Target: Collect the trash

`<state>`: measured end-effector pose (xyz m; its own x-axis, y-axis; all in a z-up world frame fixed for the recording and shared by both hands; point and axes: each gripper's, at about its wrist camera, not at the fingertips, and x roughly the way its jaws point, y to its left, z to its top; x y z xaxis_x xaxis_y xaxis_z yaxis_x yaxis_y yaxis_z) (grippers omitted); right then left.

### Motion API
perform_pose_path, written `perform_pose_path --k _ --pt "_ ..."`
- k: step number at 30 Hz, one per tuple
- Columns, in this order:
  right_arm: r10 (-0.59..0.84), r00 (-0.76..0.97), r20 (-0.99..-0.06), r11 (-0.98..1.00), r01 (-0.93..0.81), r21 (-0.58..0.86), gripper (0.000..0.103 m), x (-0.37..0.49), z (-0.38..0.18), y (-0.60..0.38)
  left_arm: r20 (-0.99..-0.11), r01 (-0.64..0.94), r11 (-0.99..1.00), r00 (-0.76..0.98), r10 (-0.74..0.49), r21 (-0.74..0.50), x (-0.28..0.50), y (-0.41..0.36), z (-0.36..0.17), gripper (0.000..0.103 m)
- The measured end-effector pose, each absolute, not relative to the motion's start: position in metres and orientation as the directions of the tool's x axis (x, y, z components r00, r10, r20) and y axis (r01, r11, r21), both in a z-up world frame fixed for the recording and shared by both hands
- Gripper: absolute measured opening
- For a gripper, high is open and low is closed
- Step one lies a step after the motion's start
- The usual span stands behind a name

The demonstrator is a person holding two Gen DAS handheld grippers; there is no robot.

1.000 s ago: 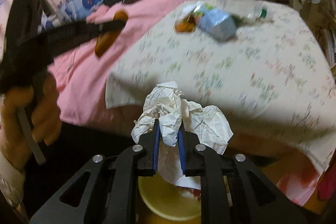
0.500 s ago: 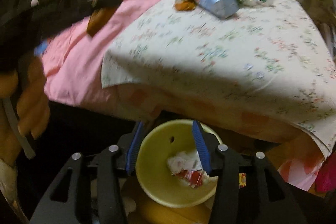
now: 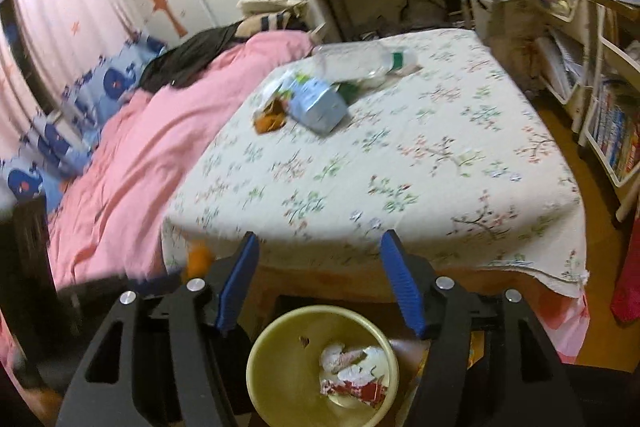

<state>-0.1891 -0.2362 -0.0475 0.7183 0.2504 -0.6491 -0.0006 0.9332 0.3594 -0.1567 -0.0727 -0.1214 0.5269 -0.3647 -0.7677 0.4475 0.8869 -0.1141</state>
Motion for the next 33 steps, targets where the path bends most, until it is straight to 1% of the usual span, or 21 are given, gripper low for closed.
perform_pose_path --k 5,7,9,10,12,15,21,23,26,33 --pt "0.238 0.739 -0.631 0.929 0.017 0.371 0.066 -0.192 -0.044 -0.241 -0.820 0.491 0.860 0.432 -0.376 -0.136 -0.176 -0.084 -0.143 0.019" --pt "0.236 0.742 -0.627 0.930 0.015 0.368 0.067 -0.192 -0.044 -0.240 -0.831 0.503 0.854 0.415 -0.371 -0.130 -0.181 -0.087 -0.147 0.024" --pt "0.232 0.747 -0.623 0.931 0.014 0.364 0.068 -0.193 -0.043 -0.240 -0.833 0.503 0.857 0.420 -0.360 -0.117 -0.185 -0.089 -0.148 0.042" --pt "0.228 0.750 -0.620 0.932 0.015 0.361 0.069 -0.194 -0.042 -0.240 -0.828 0.499 0.860 0.432 -0.357 -0.110 -0.186 -0.089 -0.146 0.046" --pt "0.224 0.753 -0.618 0.933 0.017 0.359 0.070 -0.195 -0.042 -0.242 -0.813 0.488 0.868 0.467 -0.349 -0.093 -0.187 -0.087 -0.142 0.058" --pt "0.211 0.760 -0.615 0.934 0.028 0.356 0.072 -0.197 -0.042 -0.244 -0.784 0.440 0.897 0.539 -0.308 -0.049 -0.185 -0.082 -0.134 0.067" --pt "0.186 0.769 -0.612 0.939 0.045 0.341 0.074 -0.197 -0.041 -0.247 -0.732 0.296 0.955 0.643 -0.225 -0.034 -0.171 -0.057 -0.122 0.076" --pt "0.178 0.770 -0.612 0.944 0.043 0.328 0.076 -0.197 -0.041 -0.245 -0.715 0.244 0.969 0.671 -0.194 -0.034 -0.168 -0.048 -0.119 0.078" --pt "0.164 0.776 -0.609 0.952 0.036 0.303 0.078 -0.197 -0.040 -0.240 -0.697 0.195 0.981 0.700 -0.156 -0.024 -0.166 -0.040 -0.116 0.079" --pt "0.151 0.777 -0.611 0.965 0.018 0.261 0.082 -0.196 -0.040 -0.233 -0.688 0.144 0.989 0.715 -0.126 -0.031 -0.161 -0.030 -0.116 0.080"
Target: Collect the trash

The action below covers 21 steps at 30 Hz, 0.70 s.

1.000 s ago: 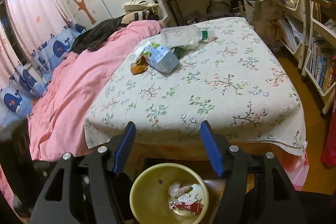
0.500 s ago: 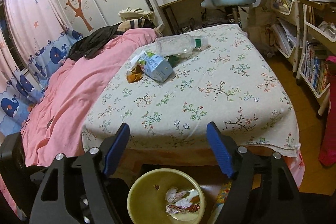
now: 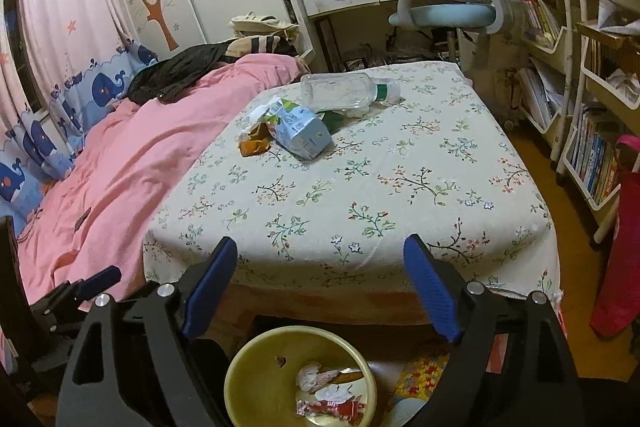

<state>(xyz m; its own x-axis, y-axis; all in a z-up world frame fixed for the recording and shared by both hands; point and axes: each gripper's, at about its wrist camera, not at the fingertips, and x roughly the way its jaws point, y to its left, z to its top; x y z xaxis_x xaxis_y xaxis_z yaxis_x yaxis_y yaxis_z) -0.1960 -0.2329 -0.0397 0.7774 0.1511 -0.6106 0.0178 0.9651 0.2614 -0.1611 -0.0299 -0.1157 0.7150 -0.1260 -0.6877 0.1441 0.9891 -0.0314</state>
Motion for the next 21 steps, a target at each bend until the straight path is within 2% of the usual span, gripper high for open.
perform_pose_path --k 10,21 --pt "0.140 0.782 -0.608 0.971 0.010 0.238 0.082 -0.198 -0.040 -0.228 -0.644 0.099 0.995 0.759 -0.096 -0.031 -0.162 -0.024 -0.108 0.080" --pt "0.133 0.784 -0.606 0.975 0.007 0.224 0.082 -0.196 -0.040 -0.222 -0.602 0.059 0.998 0.796 -0.058 -0.018 -0.143 -0.016 -0.088 0.087"
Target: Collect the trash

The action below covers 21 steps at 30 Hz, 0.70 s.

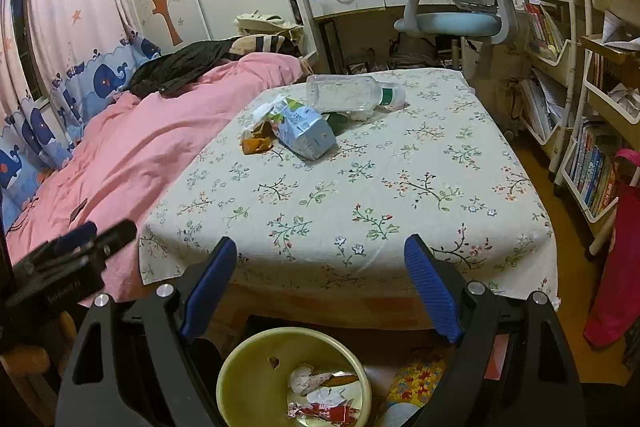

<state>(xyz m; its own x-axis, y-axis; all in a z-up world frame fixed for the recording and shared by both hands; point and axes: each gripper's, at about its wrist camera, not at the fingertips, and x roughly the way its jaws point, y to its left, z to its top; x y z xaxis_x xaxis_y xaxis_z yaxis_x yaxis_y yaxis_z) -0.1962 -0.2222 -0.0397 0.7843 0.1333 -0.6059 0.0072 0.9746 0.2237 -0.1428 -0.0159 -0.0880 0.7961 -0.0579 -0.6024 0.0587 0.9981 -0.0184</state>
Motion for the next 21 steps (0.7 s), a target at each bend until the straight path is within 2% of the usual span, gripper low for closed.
perform_pose_path --k 13,21 --pt "0.144 0.783 -0.605 0.976 -0.009 0.220 0.083 -0.175 -0.031 -0.217 -0.559 0.043 0.999 0.828 -0.042 -0.011 -0.086 0.001 -0.054 0.091" --pt "0.133 0.761 -0.635 0.988 -0.050 0.147 0.084 -0.119 -0.022 -0.207 -0.591 0.000 0.997 0.805 -0.044 -0.073 -0.038 0.017 -0.059 0.091"
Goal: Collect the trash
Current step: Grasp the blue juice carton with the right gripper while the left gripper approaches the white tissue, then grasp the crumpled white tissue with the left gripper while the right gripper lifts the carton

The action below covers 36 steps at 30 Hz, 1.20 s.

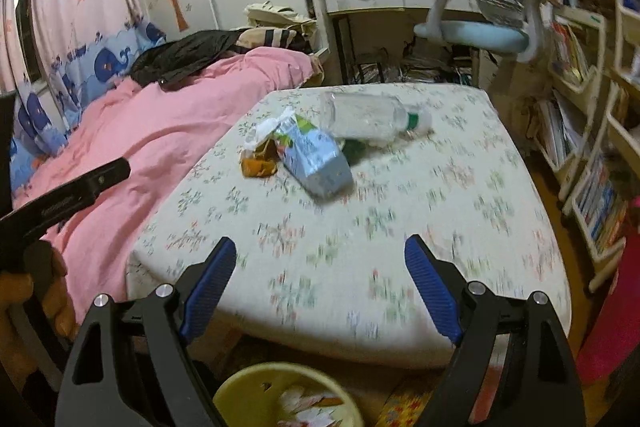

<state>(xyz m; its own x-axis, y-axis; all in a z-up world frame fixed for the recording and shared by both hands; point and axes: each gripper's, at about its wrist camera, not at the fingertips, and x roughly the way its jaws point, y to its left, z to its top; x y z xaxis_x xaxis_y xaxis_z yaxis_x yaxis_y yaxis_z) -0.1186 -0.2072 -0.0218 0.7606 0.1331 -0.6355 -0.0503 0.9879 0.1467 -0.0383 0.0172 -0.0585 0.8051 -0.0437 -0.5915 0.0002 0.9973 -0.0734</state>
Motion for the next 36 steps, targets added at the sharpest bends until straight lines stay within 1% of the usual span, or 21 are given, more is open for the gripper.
perform_pose_path --k 3,6,12,17,19,20,21,23,29,34,36 --pt "0.110 0.756 -0.646 0.994 -0.080 0.076 0.084 -0.088 -0.021 -0.201 -0.599 -0.004 0.997 0.800 -0.047 -0.082 -0.025 0.017 -0.061 0.091" --pt "0.094 0.738 -0.668 0.995 -0.091 0.040 0.084 -0.058 -0.028 -0.198 -0.605 -0.001 0.997 0.795 -0.047 -0.078 -0.014 0.016 -0.063 0.091" --pt "0.071 0.705 -0.705 0.993 -0.114 -0.013 0.084 -0.008 -0.046 -0.190 -0.621 -0.003 0.997 0.782 -0.046 -0.078 0.002 0.017 -0.066 0.091" --pt "0.060 0.684 -0.727 0.993 -0.114 -0.025 0.084 0.016 -0.058 -0.189 -0.621 -0.008 0.995 0.782 -0.055 -0.098 0.005 0.020 -0.064 0.091" --pt "0.064 0.673 -0.737 0.993 -0.119 -0.023 0.080 0.021 -0.061 -0.188 -0.623 -0.007 0.995 0.780 -0.058 -0.101 0.005 0.021 -0.064 0.091" --pt "0.066 0.661 -0.747 0.992 -0.126 -0.024 0.075 0.024 -0.064 -0.188 -0.623 -0.004 0.995 0.780 -0.061 -0.102 0.005 0.020 -0.064 0.091" --pt "0.074 0.650 -0.757 0.990 -0.137 -0.021 0.067 0.025 -0.066 -0.187 -0.622 -0.002 0.995 0.780 -0.061 -0.101 0.005 0.020 -0.063 0.092" --pt "0.088 0.621 -0.779 0.987 -0.160 -0.015 0.054 0.028 -0.070 -0.185 -0.620 0.004 0.996 0.782 -0.060 -0.092 0.005 0.018 -0.063 0.092" --pt "0.147 0.558 -0.817 0.968 -0.250 0.003 0.053 0.008 -0.063 -0.184 -0.626 0.004 0.997 0.778 -0.054 -0.081 0.006 0.018 -0.063 0.092" --pt "0.146 0.497 -0.855 0.953 -0.302 -0.013 0.053 -0.028 -0.047 -0.205 -0.634 -0.017 0.994 0.772 -0.057 -0.109 0.005 0.024 -0.064 0.092" --pt "0.128 0.486 -0.865 0.958 -0.287 -0.019 0.053 -0.046 -0.044 -0.221 -0.640 -0.022 0.992 0.766 -0.061 -0.121 0.005 0.025 -0.066 0.092"
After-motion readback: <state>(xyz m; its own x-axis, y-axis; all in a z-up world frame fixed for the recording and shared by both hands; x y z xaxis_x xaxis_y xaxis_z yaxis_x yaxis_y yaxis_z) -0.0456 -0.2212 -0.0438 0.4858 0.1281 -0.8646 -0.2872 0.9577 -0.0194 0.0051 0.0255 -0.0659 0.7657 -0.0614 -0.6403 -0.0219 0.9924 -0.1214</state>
